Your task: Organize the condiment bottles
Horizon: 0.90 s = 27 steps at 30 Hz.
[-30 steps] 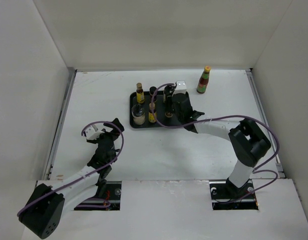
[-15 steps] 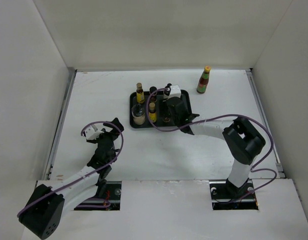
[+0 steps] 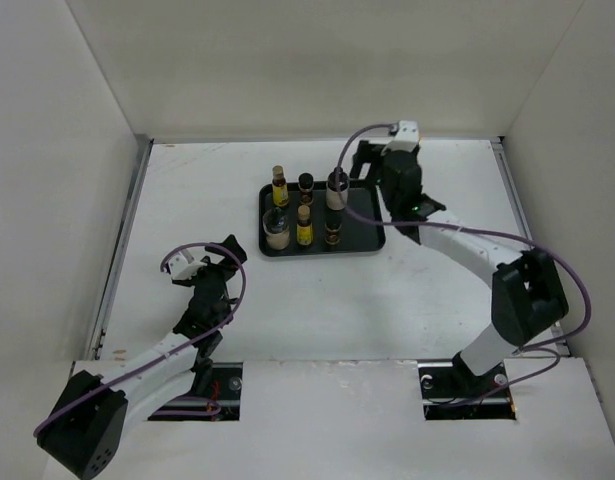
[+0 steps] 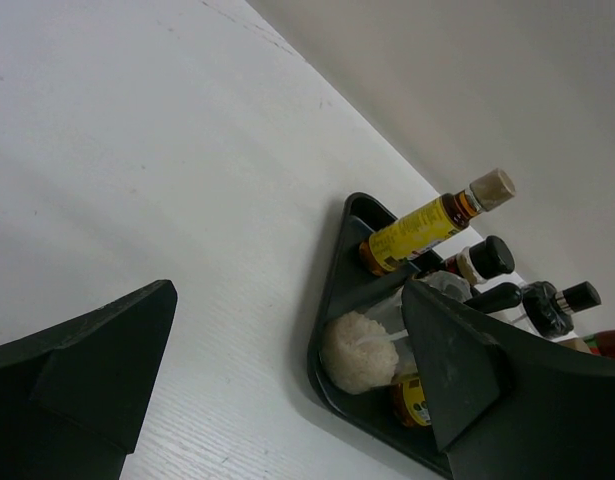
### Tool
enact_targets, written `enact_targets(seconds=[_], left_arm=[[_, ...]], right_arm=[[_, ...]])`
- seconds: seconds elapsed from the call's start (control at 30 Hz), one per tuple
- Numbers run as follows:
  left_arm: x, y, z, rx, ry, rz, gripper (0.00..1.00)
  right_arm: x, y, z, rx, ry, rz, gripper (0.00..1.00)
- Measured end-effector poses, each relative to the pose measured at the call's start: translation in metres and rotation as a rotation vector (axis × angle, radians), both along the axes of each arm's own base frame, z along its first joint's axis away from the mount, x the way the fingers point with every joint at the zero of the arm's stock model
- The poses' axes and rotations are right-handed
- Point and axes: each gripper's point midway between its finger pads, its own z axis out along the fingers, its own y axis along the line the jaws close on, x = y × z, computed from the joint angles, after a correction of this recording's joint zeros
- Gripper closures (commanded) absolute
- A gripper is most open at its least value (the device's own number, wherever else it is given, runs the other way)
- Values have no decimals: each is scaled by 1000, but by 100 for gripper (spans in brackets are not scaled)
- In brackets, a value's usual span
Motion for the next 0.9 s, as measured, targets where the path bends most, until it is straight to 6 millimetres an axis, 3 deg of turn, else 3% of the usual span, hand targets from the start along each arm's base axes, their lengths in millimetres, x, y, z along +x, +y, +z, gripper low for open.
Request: enact_targets(seconds=[0.2,0.3,0.37,0.47,0.6,0.67,0.73,0.9], left_arm=[[0,0,0,0,1,0,0],[0,-1,-5,10,17,-3,0],[0,-1,-5,10,17,-3,0],[1,-1,-7,14,23,-3,0],[1,-2,-13,27,45,-5,0],[1,-2,-12,24,40,-5,0],[1,-3,-13,25,42,-7,0],[1,-5,-13,27,45,-17,0]], right_arm=[[65,-134,61,-28,-114,-316,2],[97,-174,70,-66,-129,-409,1],[115,-182,60,-92,-110,-421,0],[132,-180,27,-128,-46,-386,1],[140,-171,-23,-167,61,-327,2],[141,-168,-38,-177,93,-310,4],[141,-167,-46,-184,113,-302,13],[144,-166,-52,-189,113,-299,47]])
